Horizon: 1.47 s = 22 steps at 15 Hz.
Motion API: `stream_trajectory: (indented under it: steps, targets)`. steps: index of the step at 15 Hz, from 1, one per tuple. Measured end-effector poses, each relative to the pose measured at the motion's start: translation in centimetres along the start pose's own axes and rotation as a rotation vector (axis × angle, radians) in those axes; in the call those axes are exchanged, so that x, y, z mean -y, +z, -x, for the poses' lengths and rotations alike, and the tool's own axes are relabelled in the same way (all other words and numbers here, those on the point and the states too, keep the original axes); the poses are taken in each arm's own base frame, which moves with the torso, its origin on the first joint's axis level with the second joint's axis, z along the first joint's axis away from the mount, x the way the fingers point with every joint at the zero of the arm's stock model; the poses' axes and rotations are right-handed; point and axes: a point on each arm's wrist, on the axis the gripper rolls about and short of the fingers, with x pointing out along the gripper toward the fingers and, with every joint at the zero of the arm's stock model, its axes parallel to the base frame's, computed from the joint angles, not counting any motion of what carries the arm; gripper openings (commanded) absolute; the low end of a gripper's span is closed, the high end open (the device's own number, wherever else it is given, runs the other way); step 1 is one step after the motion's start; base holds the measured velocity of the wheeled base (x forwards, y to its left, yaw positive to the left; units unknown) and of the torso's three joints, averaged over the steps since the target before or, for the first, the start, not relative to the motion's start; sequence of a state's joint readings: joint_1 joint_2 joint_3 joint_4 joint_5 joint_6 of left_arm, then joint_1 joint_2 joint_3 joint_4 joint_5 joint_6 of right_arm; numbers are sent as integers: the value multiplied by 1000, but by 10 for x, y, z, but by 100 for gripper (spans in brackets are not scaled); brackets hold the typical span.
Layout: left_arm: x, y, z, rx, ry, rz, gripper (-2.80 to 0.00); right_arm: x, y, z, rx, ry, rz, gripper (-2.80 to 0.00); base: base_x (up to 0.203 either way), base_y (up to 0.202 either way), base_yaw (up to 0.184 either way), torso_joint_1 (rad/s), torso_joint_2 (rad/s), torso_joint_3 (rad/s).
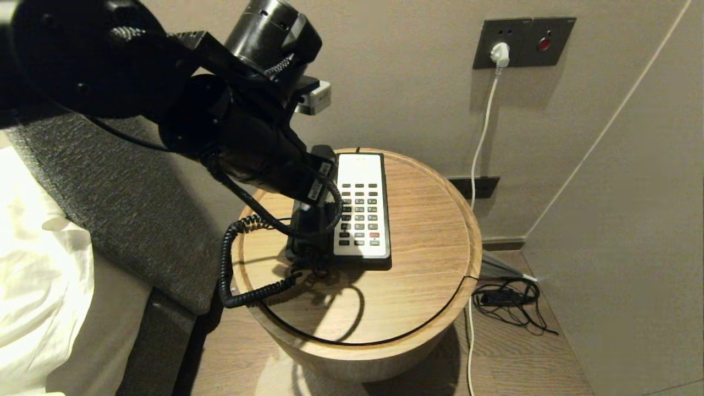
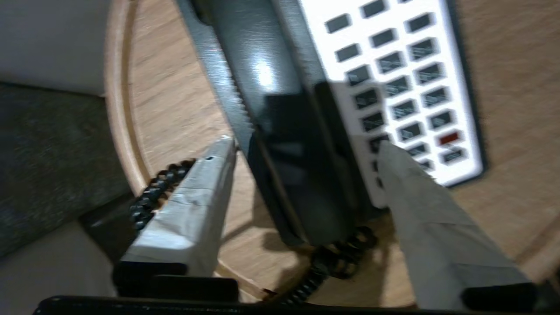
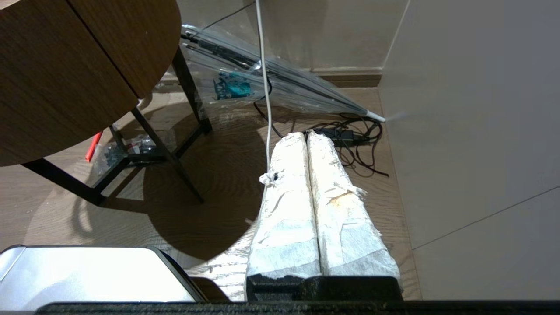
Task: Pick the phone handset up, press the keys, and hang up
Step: Pick up the desk phone handset
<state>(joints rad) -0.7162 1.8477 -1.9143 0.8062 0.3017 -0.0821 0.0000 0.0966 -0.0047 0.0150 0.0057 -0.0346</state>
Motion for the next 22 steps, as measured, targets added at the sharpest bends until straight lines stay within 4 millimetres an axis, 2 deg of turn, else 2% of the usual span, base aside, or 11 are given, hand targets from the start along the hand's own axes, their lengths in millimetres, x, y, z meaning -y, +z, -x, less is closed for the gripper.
stream_trajectory:
  steps: [6,15,22]
  targets:
    - [3,-1,-17,-22,101,6,0,0,0,0,-1,0,3,-280,0,0,0,0,0,0]
    - [10,-1,-28,-2,188,233,0,0,0,0,-1,0,3,-280,0,0,0,0,0,0]
    - [23,-4,-45,-21,185,294,0,0,0,0,-1,0,3,-280,0,0,0,0,0,0]
